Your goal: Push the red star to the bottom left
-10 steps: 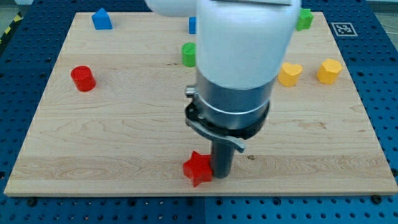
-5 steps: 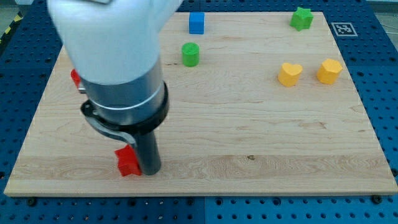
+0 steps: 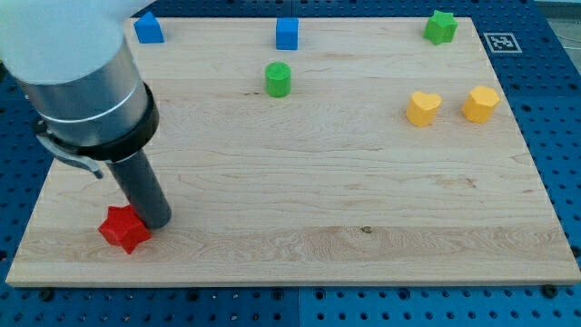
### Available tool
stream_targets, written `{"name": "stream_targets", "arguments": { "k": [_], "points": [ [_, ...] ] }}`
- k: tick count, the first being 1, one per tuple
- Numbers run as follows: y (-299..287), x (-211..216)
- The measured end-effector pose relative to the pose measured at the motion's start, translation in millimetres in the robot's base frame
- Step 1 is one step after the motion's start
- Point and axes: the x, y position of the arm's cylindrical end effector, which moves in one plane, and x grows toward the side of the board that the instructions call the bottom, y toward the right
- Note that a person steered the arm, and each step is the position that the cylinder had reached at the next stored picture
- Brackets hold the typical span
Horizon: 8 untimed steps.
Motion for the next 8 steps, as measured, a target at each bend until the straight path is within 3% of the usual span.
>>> {"name": "stream_targets", "arguments": {
  "k": [5, 8],
  "points": [
    [-3.0, -13.6],
    [18.4, -87.4]
  ]
}}
